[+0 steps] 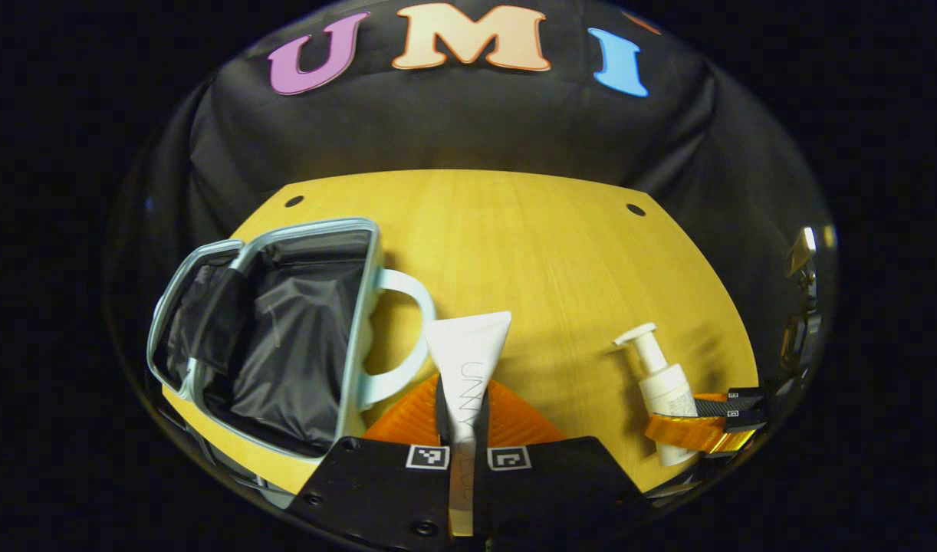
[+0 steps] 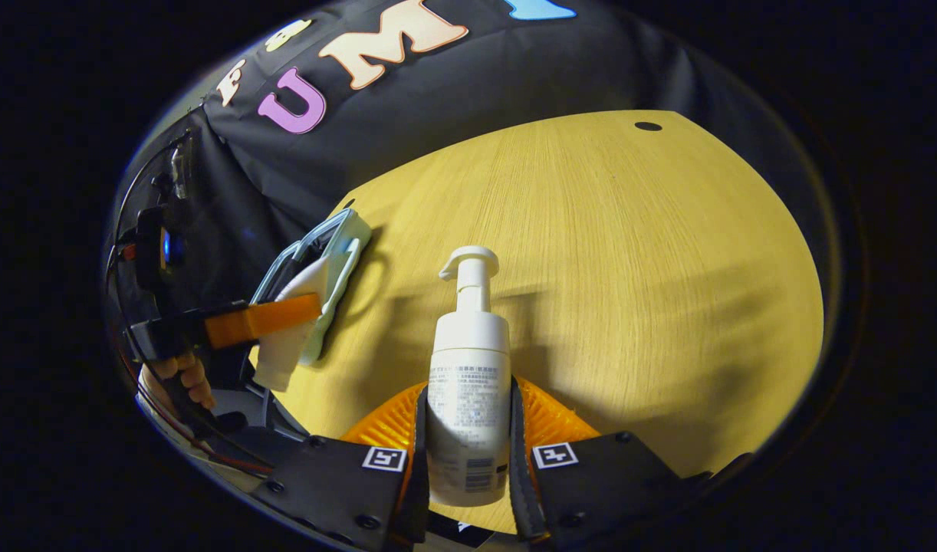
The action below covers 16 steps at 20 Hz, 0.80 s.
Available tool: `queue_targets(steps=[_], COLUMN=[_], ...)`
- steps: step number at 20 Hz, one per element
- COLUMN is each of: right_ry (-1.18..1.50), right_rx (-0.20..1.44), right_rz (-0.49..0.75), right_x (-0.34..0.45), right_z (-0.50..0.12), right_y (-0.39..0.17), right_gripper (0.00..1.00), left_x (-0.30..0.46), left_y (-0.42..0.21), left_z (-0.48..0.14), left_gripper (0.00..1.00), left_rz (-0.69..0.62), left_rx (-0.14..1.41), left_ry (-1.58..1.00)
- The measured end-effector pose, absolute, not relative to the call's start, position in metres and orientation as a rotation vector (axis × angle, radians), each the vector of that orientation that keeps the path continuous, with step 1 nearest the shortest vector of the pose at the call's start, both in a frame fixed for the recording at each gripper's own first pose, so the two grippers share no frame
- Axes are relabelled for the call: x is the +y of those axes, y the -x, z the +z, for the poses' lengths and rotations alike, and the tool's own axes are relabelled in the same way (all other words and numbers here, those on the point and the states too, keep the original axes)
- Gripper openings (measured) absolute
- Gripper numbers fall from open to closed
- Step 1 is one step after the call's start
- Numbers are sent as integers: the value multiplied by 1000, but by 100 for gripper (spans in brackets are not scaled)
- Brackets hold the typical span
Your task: First open the suitcase, pack the skin care products into it, and then close the suitcase.
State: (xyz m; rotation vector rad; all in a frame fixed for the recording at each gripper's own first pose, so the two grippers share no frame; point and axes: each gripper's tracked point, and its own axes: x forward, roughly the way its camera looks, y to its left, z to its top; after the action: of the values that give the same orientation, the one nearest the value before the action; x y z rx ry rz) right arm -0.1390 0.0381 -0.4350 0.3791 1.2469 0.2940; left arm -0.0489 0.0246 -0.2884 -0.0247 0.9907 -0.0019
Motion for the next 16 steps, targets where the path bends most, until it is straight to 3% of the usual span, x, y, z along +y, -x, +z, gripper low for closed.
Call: queue_targets(steps=[8,16], right_ry=[-396,-461], right_rx=[1203,1163], right_rz=[240,132], right_x=[52,99], right_z=[-423,-402], right_y=[127,110], right_gripper=[45,43], left_x=[143,215], left_y=[24,13], left_z=[-275,-331], left_gripper=[4,4], left_rz=[95,81], left_rx=[993,1084], left_ry=[-19,3])
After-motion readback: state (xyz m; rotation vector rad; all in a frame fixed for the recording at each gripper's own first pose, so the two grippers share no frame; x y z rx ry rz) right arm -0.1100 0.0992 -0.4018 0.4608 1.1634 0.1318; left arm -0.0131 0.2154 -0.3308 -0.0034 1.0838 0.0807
